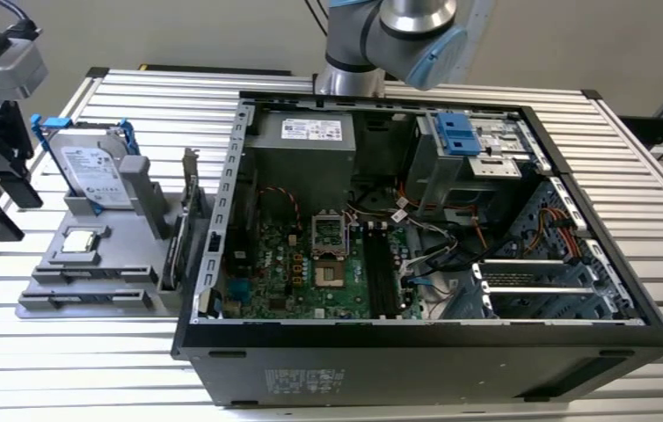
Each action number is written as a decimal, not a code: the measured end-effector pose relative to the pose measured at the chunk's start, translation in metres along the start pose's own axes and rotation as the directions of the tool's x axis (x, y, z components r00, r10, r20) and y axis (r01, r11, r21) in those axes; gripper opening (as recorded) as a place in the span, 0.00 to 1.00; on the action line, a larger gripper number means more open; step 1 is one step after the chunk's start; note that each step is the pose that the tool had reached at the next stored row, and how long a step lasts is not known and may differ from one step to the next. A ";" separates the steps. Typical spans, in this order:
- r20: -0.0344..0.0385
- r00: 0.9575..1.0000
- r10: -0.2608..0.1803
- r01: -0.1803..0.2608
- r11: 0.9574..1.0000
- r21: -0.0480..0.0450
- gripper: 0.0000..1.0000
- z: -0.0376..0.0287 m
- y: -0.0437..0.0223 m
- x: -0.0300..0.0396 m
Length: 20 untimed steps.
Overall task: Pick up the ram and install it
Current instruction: 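Pick up the ram and move it above insertion slot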
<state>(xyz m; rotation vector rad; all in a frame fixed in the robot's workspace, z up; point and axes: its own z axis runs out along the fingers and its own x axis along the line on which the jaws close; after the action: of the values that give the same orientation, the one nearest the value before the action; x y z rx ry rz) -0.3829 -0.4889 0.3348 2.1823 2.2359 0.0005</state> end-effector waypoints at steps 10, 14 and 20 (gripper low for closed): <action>0.000 1.000 0.000 0.000 1.000 0.000 1.00 0.0074 -0.0001 0.0001; 0.000 1.000 0.000 0.000 1.000 0.000 1.00 0.0075 -0.0001 0.0001; 0.000 1.000 0.000 0.000 1.000 0.000 1.00 0.0101 -0.0001 0.0001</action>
<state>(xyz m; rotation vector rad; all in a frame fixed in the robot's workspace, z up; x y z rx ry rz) -0.3829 -0.4889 0.3247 2.1825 2.2360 0.0011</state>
